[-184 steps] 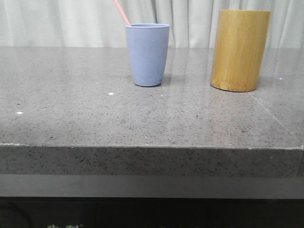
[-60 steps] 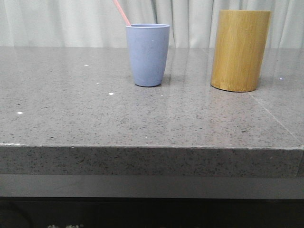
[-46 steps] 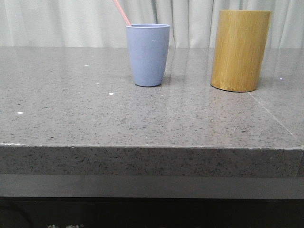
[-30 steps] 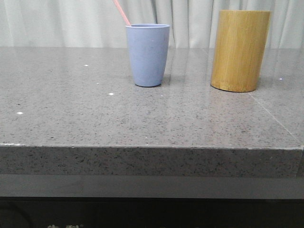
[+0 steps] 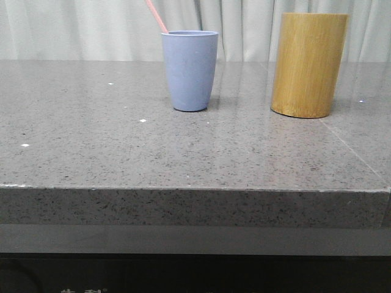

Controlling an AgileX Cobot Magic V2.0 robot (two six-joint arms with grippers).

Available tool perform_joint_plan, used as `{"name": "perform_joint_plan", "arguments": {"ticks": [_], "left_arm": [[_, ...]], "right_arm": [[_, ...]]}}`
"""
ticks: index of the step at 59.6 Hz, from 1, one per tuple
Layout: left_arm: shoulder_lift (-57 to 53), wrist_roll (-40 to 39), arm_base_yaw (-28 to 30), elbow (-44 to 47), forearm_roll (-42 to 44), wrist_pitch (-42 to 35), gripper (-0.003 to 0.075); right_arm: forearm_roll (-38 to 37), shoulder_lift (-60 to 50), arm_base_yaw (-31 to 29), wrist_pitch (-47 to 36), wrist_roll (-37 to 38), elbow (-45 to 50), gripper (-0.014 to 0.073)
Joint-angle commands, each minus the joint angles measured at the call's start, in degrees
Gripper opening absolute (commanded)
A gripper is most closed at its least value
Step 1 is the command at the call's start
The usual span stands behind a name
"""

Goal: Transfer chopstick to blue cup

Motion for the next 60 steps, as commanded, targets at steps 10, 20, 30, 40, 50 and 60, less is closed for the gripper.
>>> {"name": "perform_joint_plan", "arguments": {"ticks": [10, 20, 30, 40, 50, 60], "left_arm": [[-1.36, -0.07, 0.08, 0.45, -0.64, -4.79, -0.0019], [-1.36, -0.07, 0.08, 0.45, -0.64, -4.79, -0.0019], [-1.36, -0.07, 0.08, 0.45, -0.64, -4.79, -0.0019], [-1.36, -0.07, 0.08, 0.45, -0.64, -4.79, -0.0019], [-1.36, -0.07, 0.08, 0.45, -0.64, -4.79, -0.0019], [-1.36, -0.07, 0.08, 0.45, -0.64, -4.79, -0.0019]], "right_arm": [[1.56, 0.05, -0.24, -3.99, -0.17, -1.41, -0.0069], [1.56, 0.05, -0.24, -3.99, -0.17, -1.41, -0.0069], [1.41, -0.33, -0.24, -5.52, -0.29, -0.32, -0.0069], [-0.12, -8.3, -5.6, -20.37, -0.47, 12.07, -0.0069], [-0.24, -20.44, -7.9, -31.3, -4.97, 27.95, -0.0069], [-0.18, -28.63, -8.27, -39.18, -5.61, 41.48, -0.0069]]}}
